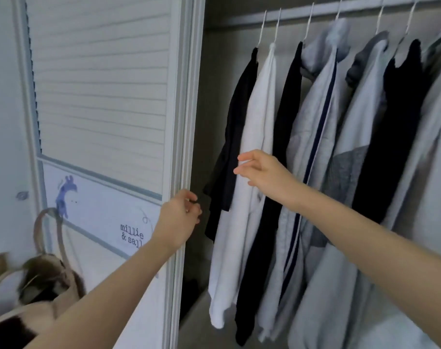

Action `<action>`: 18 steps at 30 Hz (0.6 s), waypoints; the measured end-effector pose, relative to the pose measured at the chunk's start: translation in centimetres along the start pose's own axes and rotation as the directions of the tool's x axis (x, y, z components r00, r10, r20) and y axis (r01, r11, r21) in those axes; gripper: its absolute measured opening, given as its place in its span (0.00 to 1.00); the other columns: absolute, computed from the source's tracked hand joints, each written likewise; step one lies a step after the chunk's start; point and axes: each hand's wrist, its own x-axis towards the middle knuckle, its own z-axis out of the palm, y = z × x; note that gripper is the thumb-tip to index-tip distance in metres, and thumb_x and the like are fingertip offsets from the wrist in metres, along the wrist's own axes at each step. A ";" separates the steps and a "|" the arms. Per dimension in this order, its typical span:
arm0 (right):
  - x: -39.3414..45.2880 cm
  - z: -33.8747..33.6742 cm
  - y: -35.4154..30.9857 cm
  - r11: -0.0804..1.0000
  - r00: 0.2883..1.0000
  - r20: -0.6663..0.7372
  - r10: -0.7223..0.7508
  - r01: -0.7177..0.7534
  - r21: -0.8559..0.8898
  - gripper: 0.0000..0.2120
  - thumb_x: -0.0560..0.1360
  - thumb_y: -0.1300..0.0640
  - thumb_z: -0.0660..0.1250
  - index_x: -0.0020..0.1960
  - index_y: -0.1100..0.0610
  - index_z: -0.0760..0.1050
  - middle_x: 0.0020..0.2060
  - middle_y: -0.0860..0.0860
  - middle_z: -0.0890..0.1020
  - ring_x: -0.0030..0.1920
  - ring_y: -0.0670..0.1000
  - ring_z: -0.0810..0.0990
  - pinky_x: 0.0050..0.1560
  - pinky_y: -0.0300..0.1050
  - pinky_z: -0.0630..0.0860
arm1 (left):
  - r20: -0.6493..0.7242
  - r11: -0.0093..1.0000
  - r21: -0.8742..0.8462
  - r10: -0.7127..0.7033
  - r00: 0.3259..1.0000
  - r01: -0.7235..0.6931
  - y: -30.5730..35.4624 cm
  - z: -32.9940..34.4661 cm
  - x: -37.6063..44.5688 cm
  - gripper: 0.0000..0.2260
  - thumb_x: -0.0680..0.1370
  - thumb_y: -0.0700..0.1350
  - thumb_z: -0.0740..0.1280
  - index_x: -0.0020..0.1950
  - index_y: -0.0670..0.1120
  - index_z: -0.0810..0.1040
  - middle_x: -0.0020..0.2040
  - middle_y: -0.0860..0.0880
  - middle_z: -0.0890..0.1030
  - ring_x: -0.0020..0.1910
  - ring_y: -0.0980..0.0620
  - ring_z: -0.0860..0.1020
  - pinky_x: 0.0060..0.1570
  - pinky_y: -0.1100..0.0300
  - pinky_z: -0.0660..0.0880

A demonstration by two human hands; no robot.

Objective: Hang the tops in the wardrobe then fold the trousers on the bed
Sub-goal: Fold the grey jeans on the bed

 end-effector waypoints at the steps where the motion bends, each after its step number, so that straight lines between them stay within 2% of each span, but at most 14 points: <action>1: -1.5 1.0 0.7 1.000 1.000 0.017 0.013 -0.013 0.023 0.17 0.78 0.52 0.64 0.66 0.51 0.70 0.52 0.43 0.80 0.60 0.44 0.75 0.65 0.49 0.72 | -0.001 1.000 0.010 -0.017 1.000 0.017 -0.5 -0.7 -1.8 0.05 0.81 0.40 0.61 0.53 0.49 0.74 0.42 0.51 0.83 0.37 0.55 0.82 0.31 0.74 0.71; 4: -6.3 4.4 2.5 0.997 0.997 0.078 0.020 -0.026 0.072 0.16 0.78 0.51 0.63 0.65 0.51 0.70 0.52 0.42 0.80 0.53 0.40 0.78 0.56 0.41 0.75 | 0.003 0.994 0.061 -0.095 0.996 0.094 -2.6 -2.7 -7.4 0.05 0.81 0.42 0.61 0.52 0.51 0.75 0.40 0.52 0.84 0.37 0.55 0.83 0.38 0.66 0.74; 7: -10.6 7.4 4.5 0.988 0.985 0.169 0.026 -0.051 0.144 0.14 0.78 0.51 0.63 0.64 0.49 0.71 0.50 0.41 0.81 0.49 0.35 0.78 0.46 0.29 0.71 | -0.031 0.974 0.088 -0.208 0.978 0.210 -4.6 -4.4 -13.3 0.04 0.81 0.42 0.62 0.51 0.51 0.75 0.38 0.50 0.84 0.37 0.53 0.82 0.44 0.56 0.78; 10: -14.6 10.1 6.6 0.971 0.963 0.266 0.047 -0.106 0.212 0.12 0.79 0.50 0.62 0.62 0.46 0.71 0.50 0.40 0.81 0.50 0.30 0.76 0.45 0.29 0.71 | -0.101 0.937 0.094 -0.326 0.940 0.335 -6.4 -5.3 -19.5 0.04 0.80 0.42 0.63 0.51 0.50 0.76 0.38 0.48 0.84 0.36 0.53 0.82 0.43 0.53 0.79; 13: -19.1 12.8 8.4 0.965 0.917 0.397 0.033 -0.132 0.225 0.12 0.79 0.49 0.61 0.62 0.45 0.71 0.52 0.40 0.80 0.54 0.34 0.76 0.49 0.31 0.69 | -0.233 0.861 0.076 -0.475 0.848 0.503 -7.0 -5.2 -27.1 0.04 0.80 0.41 0.63 0.51 0.49 0.78 0.37 0.49 0.84 0.34 0.55 0.82 0.42 0.56 0.80; 15: -21.6 14.3 9.6 0.966 0.886 0.462 0.017 -0.134 0.221 0.12 0.80 0.49 0.60 0.62 0.45 0.70 0.53 0.43 0.80 0.56 0.40 0.76 0.54 0.36 0.71 | -0.304 0.815 0.042 -0.541 0.784 0.578 -7.2 -4.7 -31.2 0.05 0.80 0.41 0.64 0.50 0.49 0.78 0.36 0.50 0.84 0.33 0.55 0.82 0.39 0.59 0.78; 18: -26.3 16.1 10.7 0.954 0.810 0.586 -0.009 -0.169 0.248 0.09 0.79 0.52 0.61 0.59 0.46 0.72 0.52 0.45 0.80 0.54 0.42 0.77 0.55 0.40 0.71 | -0.411 0.743 -0.056 -0.626 0.663 0.667 -6.6 -2.9 -38.5 0.06 0.80 0.39 0.64 0.47 0.48 0.78 0.34 0.50 0.84 0.32 0.55 0.82 0.33 0.64 0.77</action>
